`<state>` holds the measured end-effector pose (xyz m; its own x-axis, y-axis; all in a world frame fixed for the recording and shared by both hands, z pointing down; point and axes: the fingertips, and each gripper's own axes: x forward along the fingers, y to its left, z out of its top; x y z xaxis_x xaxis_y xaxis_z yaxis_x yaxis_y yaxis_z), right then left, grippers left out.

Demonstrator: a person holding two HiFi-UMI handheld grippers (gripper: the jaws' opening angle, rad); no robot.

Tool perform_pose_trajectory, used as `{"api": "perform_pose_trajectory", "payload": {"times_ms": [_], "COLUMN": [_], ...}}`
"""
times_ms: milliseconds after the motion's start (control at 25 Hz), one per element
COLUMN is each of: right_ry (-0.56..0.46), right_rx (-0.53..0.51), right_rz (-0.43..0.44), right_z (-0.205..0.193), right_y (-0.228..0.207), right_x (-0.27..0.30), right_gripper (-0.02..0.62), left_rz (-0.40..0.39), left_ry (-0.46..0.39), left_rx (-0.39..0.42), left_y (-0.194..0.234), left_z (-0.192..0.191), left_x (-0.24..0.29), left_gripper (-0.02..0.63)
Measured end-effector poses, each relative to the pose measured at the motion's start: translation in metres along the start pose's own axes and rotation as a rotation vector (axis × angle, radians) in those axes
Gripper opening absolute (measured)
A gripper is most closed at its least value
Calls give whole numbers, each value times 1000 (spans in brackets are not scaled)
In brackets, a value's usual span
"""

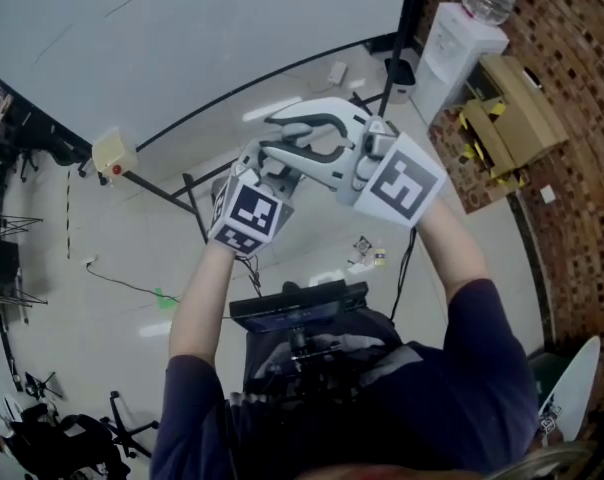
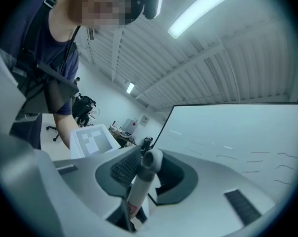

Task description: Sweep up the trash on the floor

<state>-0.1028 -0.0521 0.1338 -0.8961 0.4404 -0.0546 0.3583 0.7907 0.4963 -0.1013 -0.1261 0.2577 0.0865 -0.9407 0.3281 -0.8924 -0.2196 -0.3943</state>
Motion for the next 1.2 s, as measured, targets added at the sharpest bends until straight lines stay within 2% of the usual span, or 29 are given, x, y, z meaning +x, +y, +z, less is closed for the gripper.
{"api": "perform_pose_trajectory", "payload": {"times_ms": [160,360,560,800,1000,1200], "right_ry": [-18,-11,29,76,120,122], "right_rx": [80,158,159,153,171,255], "right_rz": [-68,-165,-249,-402,-518,-538], "right_z": [-13,-32,-53,-68,-82,-103], "right_y": [-6,-10,-12,-12,-9,-8], "right_x": [28,76,134,219,264,299], "right_gripper": [115,117,118,117,117,117], "left_rz": [41,44,38,42,128,235], "left_ry": [-11,-51,-106,-153,-167,-155], "left_rx": [-82,-179,-270,-341,-372,-430], "left_y": [19,44,78,134,171,200], "left_z": [-20,-53,-91,-139,-173,-213], "left_x": [-8,-22,-39,-77,-103,-117], "left_gripper": [77,78,77,77,72,71]}}
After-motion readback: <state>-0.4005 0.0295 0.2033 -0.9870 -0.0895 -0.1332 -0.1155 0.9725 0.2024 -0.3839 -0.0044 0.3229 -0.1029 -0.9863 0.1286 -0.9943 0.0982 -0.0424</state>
